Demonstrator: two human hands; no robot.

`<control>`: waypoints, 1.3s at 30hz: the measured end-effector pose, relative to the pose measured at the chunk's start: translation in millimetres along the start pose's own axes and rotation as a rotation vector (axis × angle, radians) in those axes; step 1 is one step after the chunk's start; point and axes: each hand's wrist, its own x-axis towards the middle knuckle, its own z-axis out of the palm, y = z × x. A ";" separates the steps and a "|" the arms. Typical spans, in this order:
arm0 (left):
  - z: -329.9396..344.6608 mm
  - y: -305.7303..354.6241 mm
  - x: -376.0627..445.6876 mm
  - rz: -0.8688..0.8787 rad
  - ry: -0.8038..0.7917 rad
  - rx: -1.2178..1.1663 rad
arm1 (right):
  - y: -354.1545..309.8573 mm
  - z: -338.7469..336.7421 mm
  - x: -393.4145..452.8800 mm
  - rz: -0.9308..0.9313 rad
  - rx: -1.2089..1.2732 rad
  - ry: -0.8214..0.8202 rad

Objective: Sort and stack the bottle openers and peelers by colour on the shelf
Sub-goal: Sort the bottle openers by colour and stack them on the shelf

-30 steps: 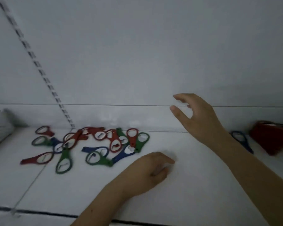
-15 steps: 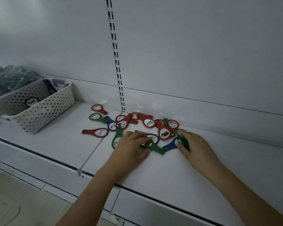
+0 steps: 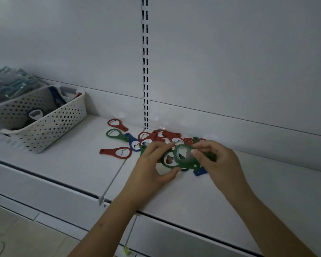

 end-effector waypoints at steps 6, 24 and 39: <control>-30.5 -12.1 -3.1 0.060 0.080 -0.051 | -15.1 44.5 17.5 0.125 0.099 -0.262; -93.7 -67.5 11.1 -0.580 0.399 -1.204 | -21.7 125.8 14.0 0.023 -0.664 -0.267; -127.3 -77.8 0.5 -0.666 0.013 -1.057 | -92.9 124.7 51.4 -0.351 -0.489 -0.497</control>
